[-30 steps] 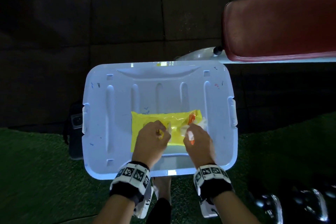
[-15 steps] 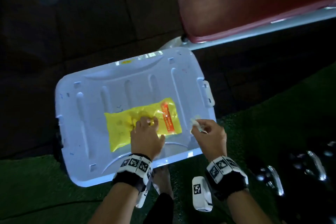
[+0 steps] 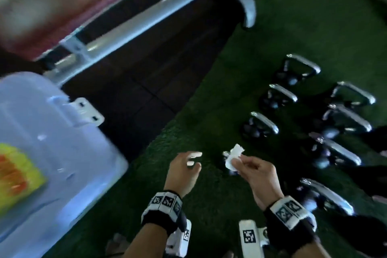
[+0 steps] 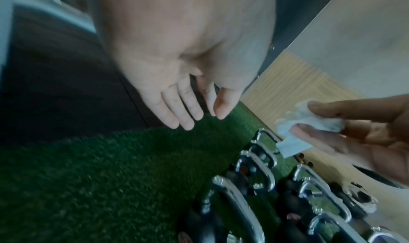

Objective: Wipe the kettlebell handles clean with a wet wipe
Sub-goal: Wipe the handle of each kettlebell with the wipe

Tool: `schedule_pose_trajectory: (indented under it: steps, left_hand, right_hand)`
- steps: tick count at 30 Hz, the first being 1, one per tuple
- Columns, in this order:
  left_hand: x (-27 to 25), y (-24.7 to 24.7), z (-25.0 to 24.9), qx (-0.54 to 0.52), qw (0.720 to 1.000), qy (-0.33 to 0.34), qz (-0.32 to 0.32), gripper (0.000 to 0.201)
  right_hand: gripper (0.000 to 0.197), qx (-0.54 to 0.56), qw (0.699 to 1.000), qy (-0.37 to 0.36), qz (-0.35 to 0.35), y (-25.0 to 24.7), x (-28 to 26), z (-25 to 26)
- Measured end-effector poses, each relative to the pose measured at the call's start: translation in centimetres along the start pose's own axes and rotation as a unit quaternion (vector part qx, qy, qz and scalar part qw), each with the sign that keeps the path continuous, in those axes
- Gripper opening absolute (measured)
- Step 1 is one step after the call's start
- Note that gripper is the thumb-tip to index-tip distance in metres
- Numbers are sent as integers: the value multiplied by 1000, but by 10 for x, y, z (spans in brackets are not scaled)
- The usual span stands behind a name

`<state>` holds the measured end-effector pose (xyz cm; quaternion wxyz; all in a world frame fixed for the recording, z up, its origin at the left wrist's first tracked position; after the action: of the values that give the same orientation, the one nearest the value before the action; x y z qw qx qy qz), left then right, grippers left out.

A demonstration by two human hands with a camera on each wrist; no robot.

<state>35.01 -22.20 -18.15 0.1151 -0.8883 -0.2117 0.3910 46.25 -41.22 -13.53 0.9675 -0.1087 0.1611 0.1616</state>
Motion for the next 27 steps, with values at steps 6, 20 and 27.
schedule_pose_trajectory:
  steps: [6, 20, 27]
  left_hand:
    - [118, 127, 52, -11, 990, -46, 131, 69]
    - [235, 221, 96, 62, 948, 217, 224, 84]
    - [201, 228, 101, 8, 964, 249, 90, 64]
  right_hand:
    - [53, -104, 985, -73, 116, -59, 76, -74]
    - [16, -276, 889, -366, 1, -75, 82, -130]
    - [20, -285, 846, -448, -52, -61, 68, -153]
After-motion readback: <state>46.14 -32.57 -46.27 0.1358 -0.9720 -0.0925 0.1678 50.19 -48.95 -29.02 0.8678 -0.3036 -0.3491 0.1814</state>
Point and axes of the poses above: each hand's wrist, its own x-axis towards the middle knuckle, its own y-axis out of the palm, z = x × y, the point moved 4 cm from there along x, towards the middle knuckle, and after that the axes turned 13 degrees about -y, right-handed, at the moved point
